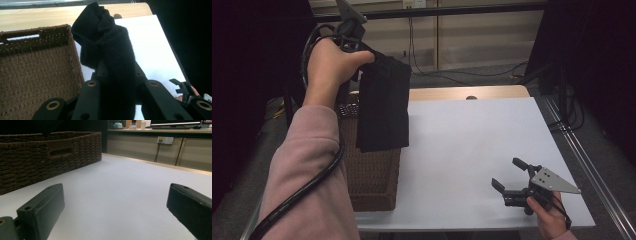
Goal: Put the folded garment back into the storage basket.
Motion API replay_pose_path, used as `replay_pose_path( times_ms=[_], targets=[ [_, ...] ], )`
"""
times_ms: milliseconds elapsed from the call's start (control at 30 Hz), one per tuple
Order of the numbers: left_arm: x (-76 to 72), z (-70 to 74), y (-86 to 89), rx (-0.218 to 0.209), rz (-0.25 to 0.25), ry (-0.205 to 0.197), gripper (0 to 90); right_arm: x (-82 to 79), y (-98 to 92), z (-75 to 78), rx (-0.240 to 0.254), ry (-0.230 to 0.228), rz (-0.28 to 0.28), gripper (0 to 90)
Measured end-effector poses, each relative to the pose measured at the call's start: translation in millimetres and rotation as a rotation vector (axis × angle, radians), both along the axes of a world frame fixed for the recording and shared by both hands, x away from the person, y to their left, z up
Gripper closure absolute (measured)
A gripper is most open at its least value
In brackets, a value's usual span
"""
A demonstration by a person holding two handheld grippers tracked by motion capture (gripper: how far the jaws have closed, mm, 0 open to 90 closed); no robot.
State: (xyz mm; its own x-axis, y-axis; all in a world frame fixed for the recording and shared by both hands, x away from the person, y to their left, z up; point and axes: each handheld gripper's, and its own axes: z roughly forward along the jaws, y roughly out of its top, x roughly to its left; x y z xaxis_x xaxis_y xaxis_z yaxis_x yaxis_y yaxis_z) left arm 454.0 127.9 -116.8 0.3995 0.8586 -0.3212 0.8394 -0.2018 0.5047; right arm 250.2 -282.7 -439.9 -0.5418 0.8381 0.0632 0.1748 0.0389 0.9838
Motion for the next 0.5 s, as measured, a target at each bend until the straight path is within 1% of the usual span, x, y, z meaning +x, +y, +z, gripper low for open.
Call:
replay_pose_path(
  times_ms=[33,100,133,167,200,267,300,333,400,433,467,500],
  targets=[
    [-0.2,-0.4,1.7,-0.007,0.002,-0.002,75.9,0.0,0.0,0.0,0.001,0.0,0.0,1.2],
    [-0.4,-0.2,5.8,-0.004,0.004,0.0,75.9,0.0,0.0,0.0,0.0,0.0,0.0,1.2],
    [-0.9,-0.2,7.2,-0.007,0.013,0.002,75.9,0.0,0.0,0.0,0.0,0.0,-0.002,1.2],
    [-0.9,-0.4,9.3,-0.002,0.01,-0.003,75.9,0.0,-0.1,0.0,0.0,0.0,-0.001,1.2],
    [-1.5,-0.5,10.4,-0.008,0.019,0.003,75.9,0.1,-0.2,0.0,0.001,0.0,-0.002,1.2],
    [-1.6,-0.3,13.8,0.003,0.019,-0.001,75.9,-0.2,0.2,-0.1,0.006,0.009,-0.003,1.2],
    [-1.8,-0.2,15.2,-0.004,0.021,0.0,75.9,0.3,-0.2,-0.2,-0.002,-0.002,-0.001,1.2],
    [-2.2,0.2,16.5,-0.005,0.025,-0.002,75.9,0.1,0.0,0.0,0.0,0.0,0.0,1.2],
    [-2.3,0.8,19.6,0.001,0.013,-0.007,75.9,0.1,0.1,0.1,0.001,0.0,-0.001,1.2],
    [-3.2,1.2,20.2,0.005,0.027,-0.002,75.9,0.4,-0.2,0.0,-0.002,-0.003,-0.003,1.2],
    [-3.6,1.1,21.0,-0.007,0.031,-0.002,75.9,0.2,-0.1,0.0,0.002,0.0,-0.003,1.2],
    [-3.5,1.5,23.3,0.002,0.025,-0.006,75.9,0.2,-0.1,0.0,0.002,0.0,-0.003,1.2]
  ],
)
